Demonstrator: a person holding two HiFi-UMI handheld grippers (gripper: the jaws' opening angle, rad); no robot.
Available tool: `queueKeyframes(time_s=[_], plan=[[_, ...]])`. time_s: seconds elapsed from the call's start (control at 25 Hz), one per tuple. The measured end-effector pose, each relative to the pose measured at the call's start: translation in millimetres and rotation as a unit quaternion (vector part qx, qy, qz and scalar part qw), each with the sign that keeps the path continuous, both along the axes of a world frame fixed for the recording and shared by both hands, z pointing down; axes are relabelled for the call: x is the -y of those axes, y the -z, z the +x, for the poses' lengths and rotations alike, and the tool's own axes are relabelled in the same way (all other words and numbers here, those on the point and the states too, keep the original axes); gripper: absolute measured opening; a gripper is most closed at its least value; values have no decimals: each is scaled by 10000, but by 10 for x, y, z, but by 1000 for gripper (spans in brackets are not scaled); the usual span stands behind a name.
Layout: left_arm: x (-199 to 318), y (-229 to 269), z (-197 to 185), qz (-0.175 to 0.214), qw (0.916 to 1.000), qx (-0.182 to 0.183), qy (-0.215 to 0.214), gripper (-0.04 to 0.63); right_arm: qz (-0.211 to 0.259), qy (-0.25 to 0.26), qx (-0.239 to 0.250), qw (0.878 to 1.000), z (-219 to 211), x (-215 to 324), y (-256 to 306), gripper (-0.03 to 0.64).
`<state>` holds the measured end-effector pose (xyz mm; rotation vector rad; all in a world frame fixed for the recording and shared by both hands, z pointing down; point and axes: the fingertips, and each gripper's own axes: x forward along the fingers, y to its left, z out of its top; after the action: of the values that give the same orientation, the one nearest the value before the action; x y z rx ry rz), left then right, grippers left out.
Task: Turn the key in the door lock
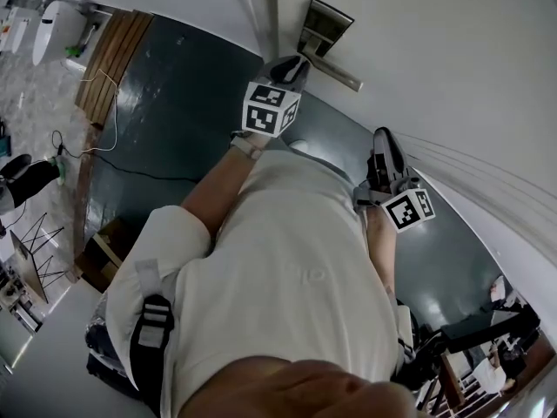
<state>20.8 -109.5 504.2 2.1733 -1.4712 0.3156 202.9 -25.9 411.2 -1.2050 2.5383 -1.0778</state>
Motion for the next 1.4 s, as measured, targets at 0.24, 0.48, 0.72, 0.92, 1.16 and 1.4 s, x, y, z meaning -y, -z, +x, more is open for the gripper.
queueKeyframes(time_s=[0.24, 0.48, 0.72, 0.92, 1.16, 1.4], plan=[[-7, -51, 43, -163, 9943, -1055, 79, 55, -38, 75, -46, 10000, -112, -33, 36, 46], [107, -145, 106, 254, 9983, -352, 384, 32, -71, -16, -70, 9999, 0, -20, -48, 46], [120, -151, 116, 1087, 9575, 2668, -154, 32, -115, -48, -67, 9999, 2, -47, -48, 46], [90, -213, 153, 1748, 8708, 4508, -889, 38, -110, -21, -18, 9999, -1, -47, -101, 46], [69, -149, 166, 2179, 7863, 5611, -1393, 40, -111, 41, -17, 9999, -6, -10, -25, 46], [58, -178, 148, 2320, 7467, 6029, -1585, 48, -98, 83, -4, 9999, -64, -4, -12, 47]])
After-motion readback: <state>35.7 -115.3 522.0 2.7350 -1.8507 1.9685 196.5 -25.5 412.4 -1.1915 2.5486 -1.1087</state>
